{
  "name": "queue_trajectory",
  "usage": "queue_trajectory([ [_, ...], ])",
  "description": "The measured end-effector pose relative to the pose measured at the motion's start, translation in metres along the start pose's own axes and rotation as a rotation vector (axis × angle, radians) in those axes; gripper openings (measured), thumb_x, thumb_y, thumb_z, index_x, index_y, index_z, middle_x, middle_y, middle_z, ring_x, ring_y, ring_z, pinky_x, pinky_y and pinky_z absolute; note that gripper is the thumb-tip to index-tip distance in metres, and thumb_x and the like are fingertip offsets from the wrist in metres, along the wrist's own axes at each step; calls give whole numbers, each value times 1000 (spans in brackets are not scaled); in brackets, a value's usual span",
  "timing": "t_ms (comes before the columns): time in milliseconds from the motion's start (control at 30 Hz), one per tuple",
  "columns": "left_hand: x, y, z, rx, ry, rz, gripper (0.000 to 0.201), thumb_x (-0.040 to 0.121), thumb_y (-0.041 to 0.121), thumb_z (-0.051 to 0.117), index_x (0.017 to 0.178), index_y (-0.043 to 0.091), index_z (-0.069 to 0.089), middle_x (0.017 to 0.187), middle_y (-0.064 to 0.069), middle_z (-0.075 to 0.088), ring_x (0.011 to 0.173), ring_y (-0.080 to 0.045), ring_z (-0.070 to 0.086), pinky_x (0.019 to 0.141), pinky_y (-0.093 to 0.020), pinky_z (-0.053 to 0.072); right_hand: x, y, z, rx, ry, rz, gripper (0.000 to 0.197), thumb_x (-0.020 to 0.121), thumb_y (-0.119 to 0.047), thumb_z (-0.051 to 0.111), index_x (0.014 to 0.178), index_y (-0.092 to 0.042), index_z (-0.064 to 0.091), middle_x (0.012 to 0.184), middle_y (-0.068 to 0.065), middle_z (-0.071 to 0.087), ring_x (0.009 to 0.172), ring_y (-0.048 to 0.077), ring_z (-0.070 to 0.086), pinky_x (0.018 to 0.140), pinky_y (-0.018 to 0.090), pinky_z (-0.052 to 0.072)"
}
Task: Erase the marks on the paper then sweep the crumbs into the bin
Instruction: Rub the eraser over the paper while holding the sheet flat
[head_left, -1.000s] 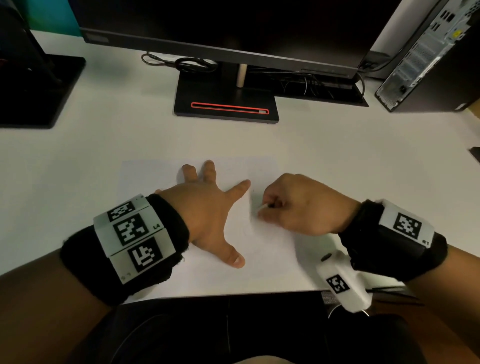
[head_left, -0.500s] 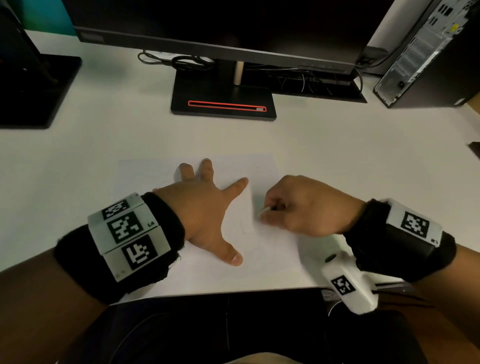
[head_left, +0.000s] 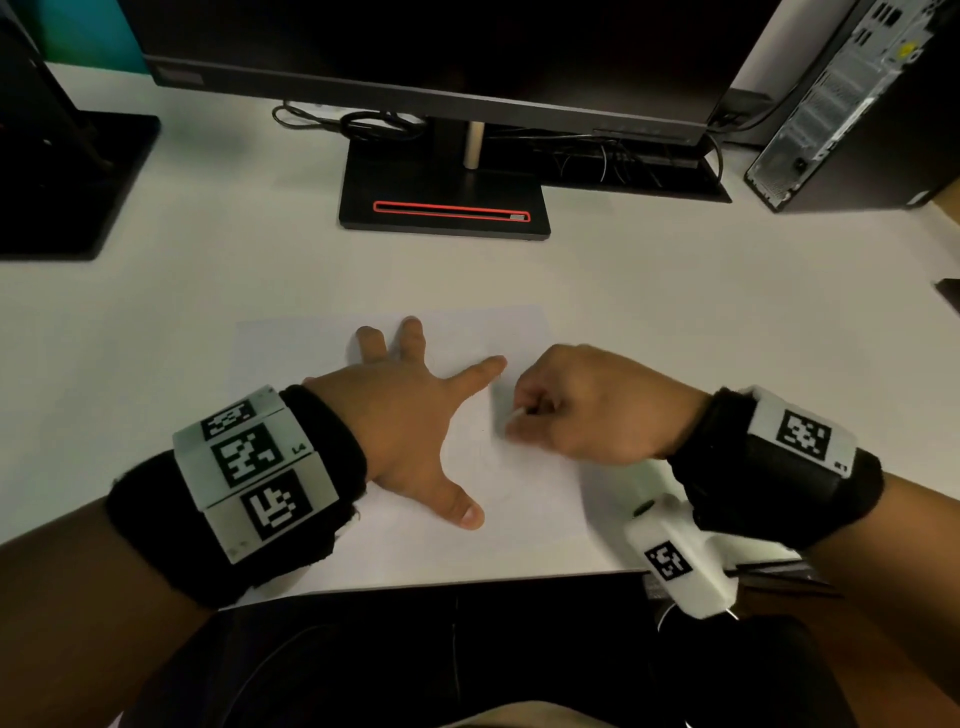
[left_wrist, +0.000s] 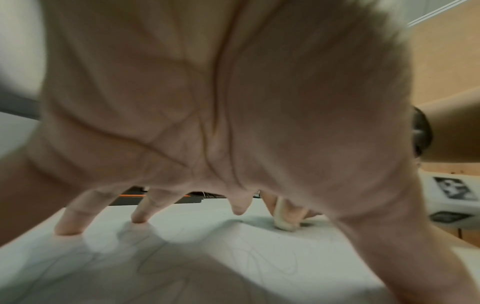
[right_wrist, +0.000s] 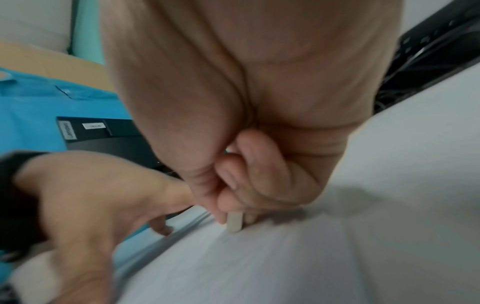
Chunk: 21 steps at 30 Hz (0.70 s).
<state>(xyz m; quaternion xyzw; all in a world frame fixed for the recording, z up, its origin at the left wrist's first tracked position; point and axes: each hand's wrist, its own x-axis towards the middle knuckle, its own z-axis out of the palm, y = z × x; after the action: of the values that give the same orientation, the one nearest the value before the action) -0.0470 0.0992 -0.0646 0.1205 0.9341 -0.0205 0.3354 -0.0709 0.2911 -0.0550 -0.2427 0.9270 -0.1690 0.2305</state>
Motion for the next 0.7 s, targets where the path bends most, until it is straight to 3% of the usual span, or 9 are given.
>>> queue_trajectory([
  [67,1,-1,2,-22,-4,11,129,52,89,70,126,72,-34,158,-6,-34,145,-51,-14,104,-65,39,2,3,-4,8,62,32,32,92,-28,64,77,0,63,69,14,62,56,14,46,56,31,41],
  [167,0,-2,4,-38,-20,20,122,55,88,69,114,78,-38,156,-2,-40,144,-54,-21,104,-69,36,-4,-5,3,3,-28,-34,32,93,-25,64,75,2,60,61,8,56,51,11,43,51,24,37],
  [233,0,-1,5,-38,-23,26,119,56,88,67,119,79,-33,157,-1,-39,143,-54,-23,104,-70,36,-4,-3,2,17,-30,-15,33,94,-27,65,76,1,62,62,9,56,52,11,43,53,25,39],
  [367,1,-3,5,-45,-31,32,115,55,89,66,124,80,-26,158,-2,-39,142,-55,-26,106,-71,33,-3,2,-2,-13,29,22,31,94,-31,63,80,-3,67,72,12,66,61,22,54,58,33,45],
  [433,0,-3,4,-42,-36,32,114,54,90,66,112,83,-32,158,-2,-38,142,-55,-26,104,-71,35,-9,-2,3,-18,-45,-17,31,93,-29,64,77,-2,64,67,10,62,55,16,50,54,26,42],
  [500,1,-3,4,-45,-44,31,112,54,90,66,101,84,-35,157,-2,-39,142,-54,-27,104,-69,36,-10,2,1,-6,-27,5,33,94,-29,65,75,-2,62,62,7,55,52,12,44,53,26,39],
  [600,1,-3,4,-46,-42,33,115,53,91,66,117,82,-29,157,-2,-40,142,-54,-28,104,-69,36,-10,8,0,-4,44,29,31,94,-30,65,77,-4,66,64,2,60,56,15,50,56,29,41],
  [700,0,-3,3,-38,-46,34,115,53,91,66,121,81,-26,158,-3,-38,141,-56,-27,104,-70,36,-16,8,3,-10,-26,9,32,94,-34,65,77,-8,67,66,4,64,56,12,52,57,27,44],
])
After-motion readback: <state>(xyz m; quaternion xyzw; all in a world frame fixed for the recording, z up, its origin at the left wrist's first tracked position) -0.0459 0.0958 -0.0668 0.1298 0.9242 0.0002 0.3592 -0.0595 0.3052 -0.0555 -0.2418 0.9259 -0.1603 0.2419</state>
